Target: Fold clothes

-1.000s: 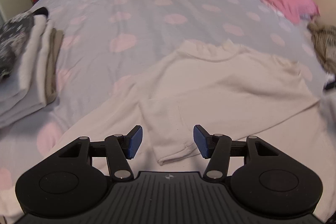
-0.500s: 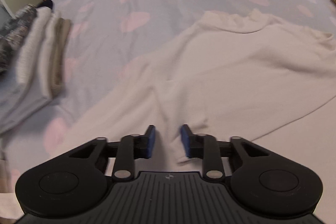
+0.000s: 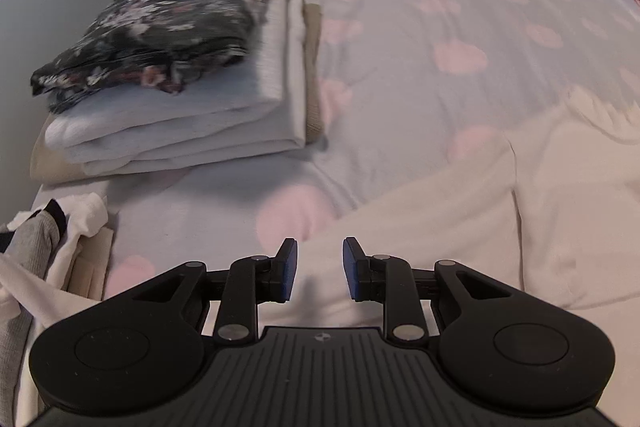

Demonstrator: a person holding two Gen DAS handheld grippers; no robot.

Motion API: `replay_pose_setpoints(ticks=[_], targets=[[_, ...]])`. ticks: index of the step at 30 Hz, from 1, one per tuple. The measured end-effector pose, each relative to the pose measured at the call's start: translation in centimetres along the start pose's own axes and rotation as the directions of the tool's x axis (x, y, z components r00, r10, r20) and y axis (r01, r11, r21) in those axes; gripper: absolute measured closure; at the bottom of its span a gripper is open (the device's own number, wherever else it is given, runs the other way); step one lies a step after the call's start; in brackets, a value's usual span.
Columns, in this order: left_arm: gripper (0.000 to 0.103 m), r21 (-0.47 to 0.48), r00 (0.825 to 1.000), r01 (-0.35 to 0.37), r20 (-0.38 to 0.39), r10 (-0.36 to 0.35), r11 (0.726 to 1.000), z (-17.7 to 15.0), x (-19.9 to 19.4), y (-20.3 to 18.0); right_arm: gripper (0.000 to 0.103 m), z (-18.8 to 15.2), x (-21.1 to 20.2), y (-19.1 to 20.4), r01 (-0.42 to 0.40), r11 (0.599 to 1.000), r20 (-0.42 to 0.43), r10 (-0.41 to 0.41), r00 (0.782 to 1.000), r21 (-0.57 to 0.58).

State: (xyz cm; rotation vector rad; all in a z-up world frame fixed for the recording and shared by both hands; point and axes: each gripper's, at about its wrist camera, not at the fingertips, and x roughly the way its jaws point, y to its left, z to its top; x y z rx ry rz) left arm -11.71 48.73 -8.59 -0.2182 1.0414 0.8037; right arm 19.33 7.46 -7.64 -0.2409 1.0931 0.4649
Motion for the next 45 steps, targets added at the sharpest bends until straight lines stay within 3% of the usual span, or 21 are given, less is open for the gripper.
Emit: replay_pose_setpoints(ticks=[9, 14, 21, 23, 25, 27, 33, 40, 45], targets=[[0.079, 0.092, 0.993, 0.114, 0.008, -0.115, 0.989, 0.6, -0.1, -4.3, 0.056, 1.5, 1.8, 1.6, -0.085, 0.993, 0.025, 0.083, 0.996, 0.079], [0.079, 0.120, 0.988, 0.151, -0.006, -0.151, 0.981, 1.0, 0.1, -6.3, 0.057, 2.6, 3.6, 3.2, -0.157, 0.972, 0.029, 0.154, 0.988, 0.177], [0.078, 0.111, 0.984, 0.180, -0.028, -0.178, 0.977, 1.3, 0.8, -7.1, 0.067, 3.8, 6.7, 5.4, -0.108, 0.972, 0.018, 0.107, 0.994, 0.211], [0.078, 0.106, 0.983, 0.185, -0.035, -0.182, 0.977, 1.3, 0.9, -7.1, 0.072, 3.9, 7.5, 5.7, -0.095, 0.973, 0.005, 0.096, 0.995, 0.209], [0.078, 0.101, 0.982, 0.189, -0.043, -0.186, 0.977, 1.4, 1.1, -7.0, 0.098, 4.1, 8.3, 5.8, -0.096, 0.973, -0.005, 0.100, 0.995, 0.211], [0.078, 0.094, 0.981, 0.191, -0.049, -0.188, 0.977, 1.4, 1.2, -7.0, 0.099, 4.2, 8.7, 6.0, -0.074, 0.977, 0.008, 0.074, 0.997, 0.200], [0.078, 0.095, 0.980, 0.197, -0.057, -0.192, 0.976, 1.4, 1.5, -7.1, 0.100, 5.1, 7.8, 6.0, -0.036, 0.972, 0.155, -0.001, 0.988, 0.234], [0.077, 0.081, 0.976, 0.216, -0.049, -0.213, 0.973, 1.5, 1.2, -6.8, 0.094, 5.1, 8.6, 5.8, -0.028, 0.972, 0.137, -0.004, 0.991, 0.231], [0.073, 0.058, 0.961, 0.276, -0.027, -0.275, 0.959, 1.8, 0.4, -6.9, 0.089, 4.7, 7.3, 5.2, -0.021, 0.971, 0.130, -0.010, 0.991, 0.238]])
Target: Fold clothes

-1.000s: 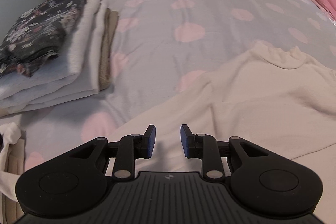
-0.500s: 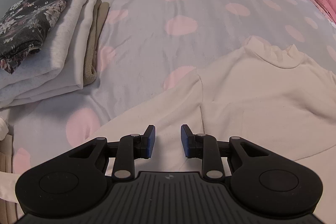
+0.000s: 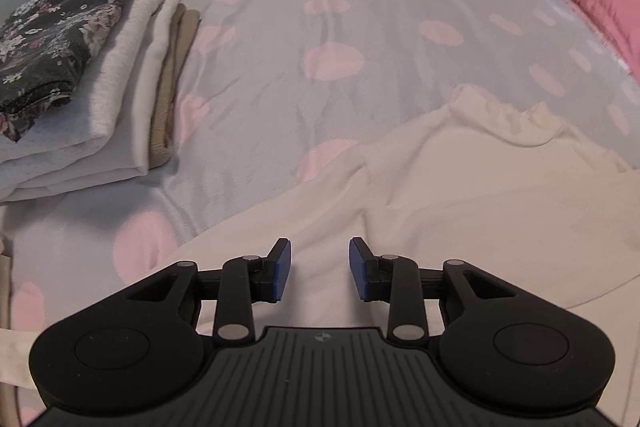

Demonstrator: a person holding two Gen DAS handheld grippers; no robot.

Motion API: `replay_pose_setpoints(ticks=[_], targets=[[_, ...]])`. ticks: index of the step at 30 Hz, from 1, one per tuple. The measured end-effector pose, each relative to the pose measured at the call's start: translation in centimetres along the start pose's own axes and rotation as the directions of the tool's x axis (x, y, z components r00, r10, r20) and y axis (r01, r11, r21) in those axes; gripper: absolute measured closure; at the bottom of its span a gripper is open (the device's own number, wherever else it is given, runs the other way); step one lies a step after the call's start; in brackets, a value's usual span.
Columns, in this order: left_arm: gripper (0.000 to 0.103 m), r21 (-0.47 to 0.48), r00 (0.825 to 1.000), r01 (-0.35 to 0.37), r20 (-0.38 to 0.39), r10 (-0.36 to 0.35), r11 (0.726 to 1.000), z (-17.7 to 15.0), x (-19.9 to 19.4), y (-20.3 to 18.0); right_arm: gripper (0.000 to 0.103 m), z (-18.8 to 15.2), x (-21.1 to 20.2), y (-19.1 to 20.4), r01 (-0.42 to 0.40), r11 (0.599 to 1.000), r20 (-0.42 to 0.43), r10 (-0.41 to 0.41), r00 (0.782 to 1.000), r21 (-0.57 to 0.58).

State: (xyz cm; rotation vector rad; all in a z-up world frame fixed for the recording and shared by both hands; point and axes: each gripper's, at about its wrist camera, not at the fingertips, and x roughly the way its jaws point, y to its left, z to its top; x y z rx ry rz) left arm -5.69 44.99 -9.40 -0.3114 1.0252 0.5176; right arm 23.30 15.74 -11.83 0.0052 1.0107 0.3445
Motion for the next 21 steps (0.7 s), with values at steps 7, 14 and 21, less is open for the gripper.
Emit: replay_pose_setpoints(ticks=[7, 14, 21], targets=[[0.073, 0.080, 0.994, 0.110, 0.019, -0.112, 0.991, -0.6, 0.1, -3.1, 0.077, -0.6, -1.9, 0.7, -0.007, 0.998, -0.033, 0.005, 0.999, -0.058], [0.073, 0.194, 0.994, 0.110, -0.039, -0.105, 0.975, -2.4, 2.0, -6.5, 0.069, -1.4, -4.5, 0.7, -0.024, 0.989, -0.020, 0.022, 1.000, -0.146], [0.092, 0.246, 0.994, 0.106, -0.028, -0.103, 0.963, -3.4, 2.6, -6.5, 0.069, -2.2, -5.9, 0.2, 0.006, 0.977, -0.011, -0.009, 1.000, -0.215]])
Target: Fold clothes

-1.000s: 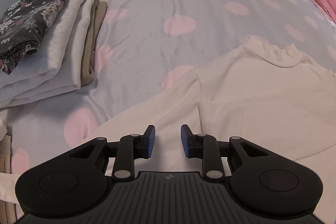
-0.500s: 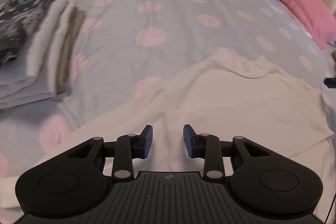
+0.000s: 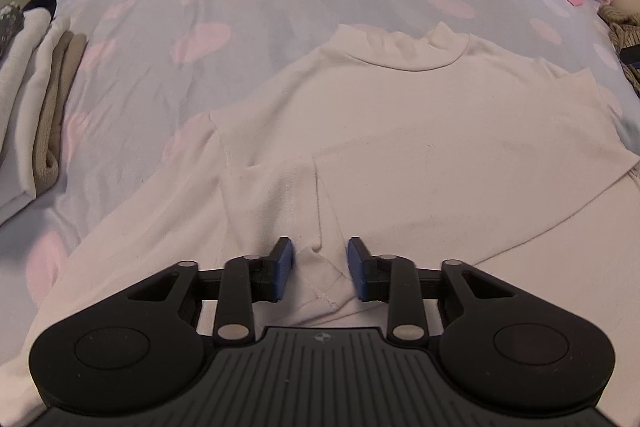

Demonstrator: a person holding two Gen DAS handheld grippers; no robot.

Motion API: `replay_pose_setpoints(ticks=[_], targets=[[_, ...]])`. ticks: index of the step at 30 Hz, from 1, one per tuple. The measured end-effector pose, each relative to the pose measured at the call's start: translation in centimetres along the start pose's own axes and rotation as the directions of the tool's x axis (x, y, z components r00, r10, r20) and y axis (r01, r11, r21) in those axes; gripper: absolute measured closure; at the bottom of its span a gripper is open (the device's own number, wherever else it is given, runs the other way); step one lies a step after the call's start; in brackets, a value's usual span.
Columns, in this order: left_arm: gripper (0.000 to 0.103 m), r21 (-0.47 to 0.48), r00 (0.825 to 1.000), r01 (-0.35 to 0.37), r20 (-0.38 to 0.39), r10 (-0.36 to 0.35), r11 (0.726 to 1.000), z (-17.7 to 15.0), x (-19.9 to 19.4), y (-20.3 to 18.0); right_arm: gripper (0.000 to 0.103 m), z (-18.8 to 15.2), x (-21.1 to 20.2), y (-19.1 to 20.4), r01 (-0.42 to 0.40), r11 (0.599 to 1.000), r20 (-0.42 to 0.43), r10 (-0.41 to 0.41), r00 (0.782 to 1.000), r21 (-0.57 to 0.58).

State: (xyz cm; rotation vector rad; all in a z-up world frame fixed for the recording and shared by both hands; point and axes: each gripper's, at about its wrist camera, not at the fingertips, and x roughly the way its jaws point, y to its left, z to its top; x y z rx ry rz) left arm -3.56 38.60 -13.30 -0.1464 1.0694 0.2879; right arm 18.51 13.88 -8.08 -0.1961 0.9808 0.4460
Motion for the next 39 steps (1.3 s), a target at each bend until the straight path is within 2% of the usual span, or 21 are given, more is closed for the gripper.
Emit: replay_pose_setpoints(ticks=[2, 6, 11, 14, 16, 18, 21, 26, 31, 33, 37, 39], targets=[[0.096, 0.007, 0.999, 0.029, 0.019, -0.029, 1.000, 0.0, -0.5, 0.0, 0.069, -0.2, -0.3, -0.3, -0.001, 1.000, -0.003, 0.001, 1.000, 0.003], [0.097, 0.045, 0.998, 0.057, 0.024, -0.058, 0.997, -0.2, -0.9, -0.5, 0.066, -0.8, -0.5, -0.6, -0.005, 1.000, -0.025, 0.005, 1.000, -0.012], [0.080, 0.060, 0.997, 0.070, 0.007, -0.071, 0.996, -0.6, -0.4, -1.0, 0.065, -2.5, 0.5, -0.8, -0.082, 0.997, -0.153, 0.081, 0.985, -0.003], [0.078, 0.058, 0.997, 0.073, 0.017, -0.074, 0.996, -0.4, -1.2, -1.0, 0.070, -4.1, 1.0, -1.1, -0.110, 0.994, -0.211, 0.111, 0.971, 0.013], [0.078, 0.056, 0.997, 0.074, 0.019, -0.075, 0.996, -0.5, -1.7, -0.8, 0.075, -5.1, 1.2, -1.3, -0.135, 0.990, -0.205, 0.140, 0.969, 0.035], [0.078, 0.058, 0.998, 0.060, 0.012, -0.060, 0.997, -0.6, -1.8, -0.8, 0.076, -5.9, 1.5, -1.7, -0.177, 0.981, -0.189, 0.189, 0.964, 0.075], [0.078, 0.049, 0.999, 0.032, -0.008, -0.032, 0.998, -0.8, -1.9, -0.4, 0.076, -7.0, 2.3, -1.5, -0.191, 0.976, -0.189, 0.209, 0.959, 0.110], [0.078, 0.035, 1.000, 0.007, -0.006, -0.007, 0.999, -1.2, -3.1, 0.5, 0.077, -8.0, 3.6, -0.2, -0.136, 0.991, -0.241, 0.136, 0.961, 0.017], [0.076, -0.010, 0.999, -0.040, 0.014, 0.040, 0.999, -1.5, -5.2, 2.6, 0.075, -7.9, 3.0, -0.2, -0.133, 0.991, -0.229, 0.133, 0.964, 0.018], [0.071, -0.054, 0.998, -0.063, 0.024, 0.064, 0.997, -1.7, -6.2, 4.2, 0.075, -7.7, 2.0, 0.2, -0.129, 0.992, -0.215, 0.126, 0.968, -0.002], [0.066, -0.154, 0.990, -0.126, 0.035, 0.133, 0.980, -2.6, -8.4, 8.0, 0.054, -7.8, -0.4, 1.6, -0.142, 0.988, -0.181, 0.129, 0.975, -0.062], [0.066, -0.203, 0.985, -0.160, 0.034, 0.170, 0.966, -3.1, -9.5, 10.0, 0.053, -8.0, -1.5, 2.2, -0.159, 0.984, -0.180, 0.142, 0.973, -0.084]])
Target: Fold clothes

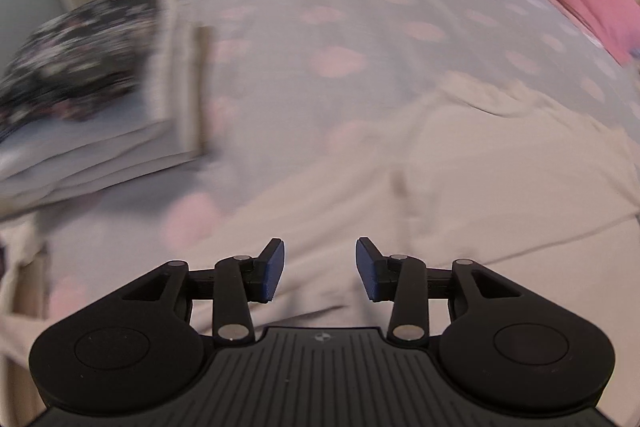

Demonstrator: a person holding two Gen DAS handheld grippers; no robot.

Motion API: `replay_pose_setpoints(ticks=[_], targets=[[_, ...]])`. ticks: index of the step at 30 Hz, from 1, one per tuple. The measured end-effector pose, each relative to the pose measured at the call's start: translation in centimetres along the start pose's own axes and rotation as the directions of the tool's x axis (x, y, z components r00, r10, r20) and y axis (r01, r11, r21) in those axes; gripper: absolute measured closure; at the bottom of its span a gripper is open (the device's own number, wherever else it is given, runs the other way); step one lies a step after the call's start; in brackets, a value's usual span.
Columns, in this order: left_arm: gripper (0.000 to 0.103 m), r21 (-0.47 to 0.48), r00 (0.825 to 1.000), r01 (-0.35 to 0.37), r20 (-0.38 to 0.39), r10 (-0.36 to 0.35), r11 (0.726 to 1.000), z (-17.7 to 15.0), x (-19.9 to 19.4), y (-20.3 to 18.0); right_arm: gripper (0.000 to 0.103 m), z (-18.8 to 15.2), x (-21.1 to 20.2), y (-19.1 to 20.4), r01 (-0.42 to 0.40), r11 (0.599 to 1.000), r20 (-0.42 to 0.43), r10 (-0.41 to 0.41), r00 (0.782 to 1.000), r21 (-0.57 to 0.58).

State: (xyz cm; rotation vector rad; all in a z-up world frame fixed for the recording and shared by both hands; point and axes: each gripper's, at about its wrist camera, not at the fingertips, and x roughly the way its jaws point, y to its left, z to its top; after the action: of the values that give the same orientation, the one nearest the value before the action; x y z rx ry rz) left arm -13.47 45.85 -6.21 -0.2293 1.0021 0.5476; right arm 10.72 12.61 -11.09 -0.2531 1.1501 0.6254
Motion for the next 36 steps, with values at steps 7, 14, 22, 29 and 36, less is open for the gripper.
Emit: replay_pose_setpoints(ticks=[7, 14, 22, 29, 36], targets=[[0.063, -0.260, 0.987, -0.149, 0.019, 0.160, 0.954, -1.1, -3.4, 9.8, 0.043, -1.3, -2.7, 3.4, -0.058, 0.996, 0.016, 0.059, 0.998, -0.066], [0.061, -0.413, 0.921, -0.343, 0.030, 0.389, 0.844, -3.5, -6.4, 17.5, 0.041, -3.2, -2.1, 6.4, -0.014, 0.993, -0.017, 0.012, 1.000, -0.115], [0.056, -0.510, 0.867, -0.422, 0.013, 0.498, 0.750, -5.8, -8.2, 21.7, 0.041, -4.8, -1.7, 8.0, -0.018, 0.988, -0.042, 0.011, 0.999, -0.152], [0.057, -0.590, 0.888, -0.371, 0.001, 0.461, 0.717, -6.9, -6.9, 23.6, 0.034, -4.9, -1.9, 9.2, -0.052, 0.984, 0.030, 0.058, 0.998, -0.172], [0.096, -0.581, 0.897, -0.326, 0.059, 0.438, 0.746, -6.8, -7.2, 23.0, 0.022, -4.6, -1.0, 9.3, -0.047, 0.983, -0.001, 0.048, 0.999, -0.180]])
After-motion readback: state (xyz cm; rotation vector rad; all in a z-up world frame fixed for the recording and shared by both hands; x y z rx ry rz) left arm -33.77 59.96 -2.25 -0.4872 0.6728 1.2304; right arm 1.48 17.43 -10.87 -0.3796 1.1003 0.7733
